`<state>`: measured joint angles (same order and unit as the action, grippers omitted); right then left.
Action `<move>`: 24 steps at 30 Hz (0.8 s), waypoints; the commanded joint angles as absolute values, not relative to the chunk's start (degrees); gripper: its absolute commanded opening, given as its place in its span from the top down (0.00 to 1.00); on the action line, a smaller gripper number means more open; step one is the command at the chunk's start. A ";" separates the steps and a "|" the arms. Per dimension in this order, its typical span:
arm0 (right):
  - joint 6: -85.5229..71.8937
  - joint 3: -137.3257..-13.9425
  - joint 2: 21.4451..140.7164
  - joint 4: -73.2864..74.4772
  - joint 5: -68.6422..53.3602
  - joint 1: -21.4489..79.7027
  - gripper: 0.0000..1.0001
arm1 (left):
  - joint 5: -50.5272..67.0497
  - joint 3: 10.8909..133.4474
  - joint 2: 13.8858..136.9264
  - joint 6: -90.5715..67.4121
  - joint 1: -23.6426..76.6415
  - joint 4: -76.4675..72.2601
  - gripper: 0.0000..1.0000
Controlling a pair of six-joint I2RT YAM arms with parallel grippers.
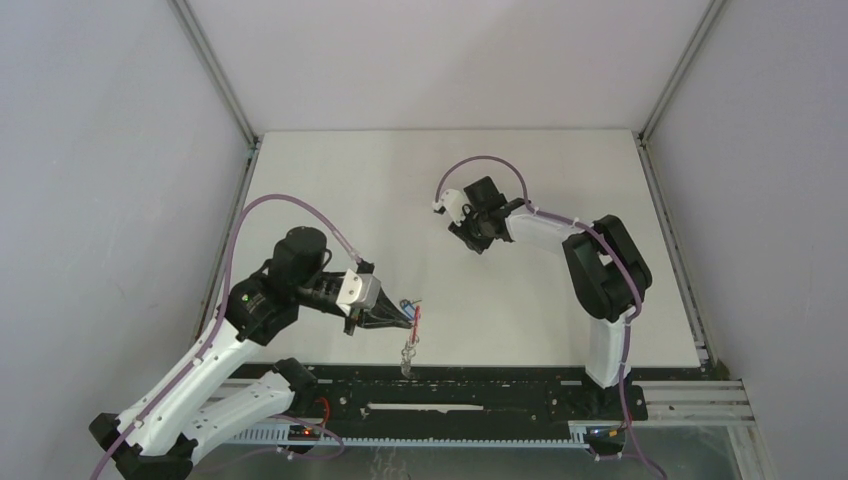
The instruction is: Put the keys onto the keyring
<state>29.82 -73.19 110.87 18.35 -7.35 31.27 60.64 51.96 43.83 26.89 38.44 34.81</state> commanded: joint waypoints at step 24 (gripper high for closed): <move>22.38 -70.74 102.03 12.42 -10.91 31.41 1.00 | 61.97 53.22 41.58 33.79 37.96 39.54 1.00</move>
